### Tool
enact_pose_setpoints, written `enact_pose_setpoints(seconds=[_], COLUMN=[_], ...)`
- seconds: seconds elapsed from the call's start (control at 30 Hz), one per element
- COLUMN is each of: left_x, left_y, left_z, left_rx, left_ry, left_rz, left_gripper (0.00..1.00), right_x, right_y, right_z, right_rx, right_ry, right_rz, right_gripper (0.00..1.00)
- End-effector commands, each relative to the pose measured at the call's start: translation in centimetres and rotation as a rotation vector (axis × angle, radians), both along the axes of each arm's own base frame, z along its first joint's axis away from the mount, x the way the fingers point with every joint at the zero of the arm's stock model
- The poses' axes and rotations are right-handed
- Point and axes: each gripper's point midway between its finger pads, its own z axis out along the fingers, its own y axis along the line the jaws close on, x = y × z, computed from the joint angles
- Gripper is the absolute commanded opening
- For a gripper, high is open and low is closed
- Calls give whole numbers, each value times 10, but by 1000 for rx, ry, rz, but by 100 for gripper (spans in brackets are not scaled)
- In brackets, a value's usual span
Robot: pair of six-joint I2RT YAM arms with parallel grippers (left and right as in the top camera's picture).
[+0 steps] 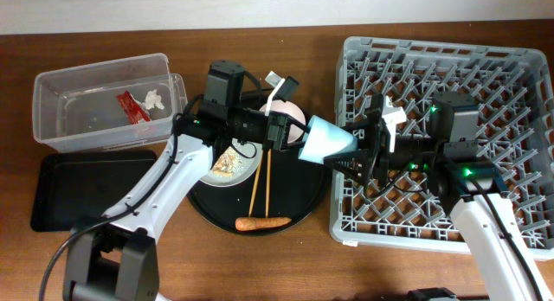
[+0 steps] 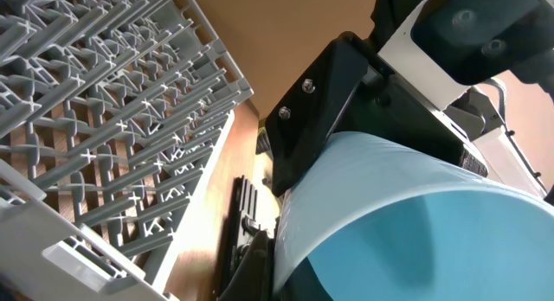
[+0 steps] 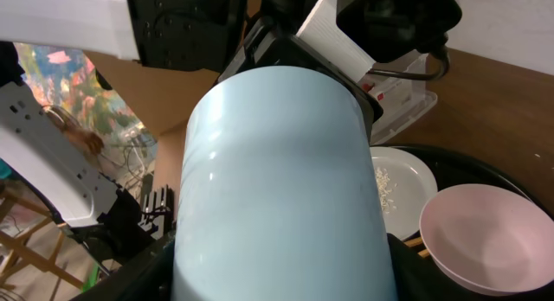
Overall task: Sort waste into correct bins and load items into the dishwasher rack
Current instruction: 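Hand the light-blue cup from left to right gripper, place in rack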
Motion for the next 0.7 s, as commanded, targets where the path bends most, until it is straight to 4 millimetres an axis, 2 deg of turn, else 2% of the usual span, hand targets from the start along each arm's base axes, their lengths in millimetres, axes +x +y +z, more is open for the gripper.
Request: enact_pose_setpoints(seconds=[0.0,0.07,0.1,0.17,0.23,0.27,0.3,0.33,0.37,0.43,0.5,0.57,0.6,0.67], left_x=[0,3,11,34,54,58,61,67,67,61,48,38,37,37], left_y=[1,1,1,9,40,55,71,110,132,212,262,282,283,283], left_z=[10,8,3,-20,-58,-69,-74,-76,-74,-64,-59,-57,-58,-58], left_rx=[-7,6,37,149,352,421,481,600,664,891,1037,1092,1096,1096], left_ry=[-29,-34,-43,-84,-90,-95,-98,-125,-142,-131,-109,-81,-73,-73], left_rz=[9,30,75,206,348,388,429,528,579,806,939,984,981,981], left_gripper=[2,29,40,52,60,64,69,74,76,92,99,99,99,99], right_x=[-1,-1,-1,9,20,22,27,32,34,37,30,18,5,-9], right_y=[2,2,2,-3,-12,-15,-22,-32,-44,-84,-123,-161,-213,-257], right_z=[4,4,3,-8,-22,-27,-36,-46,-53,-56,-47,-41,-41,-46], right_rx=[8,6,5,-42,-114,-137,-178,-239,-294,-399,-468,-518,-563,-583], right_ry=[-11,-11,-5,58,84,94,129,174,222,365,450,532,638,728], right_rz=[16,14,13,-69,-161,-189,-248,-330,-399,-604,-746,-875,-1087,-1270], right_gripper=[60,47,39,38,38,38,37,37,37,36,35,35,35,35])
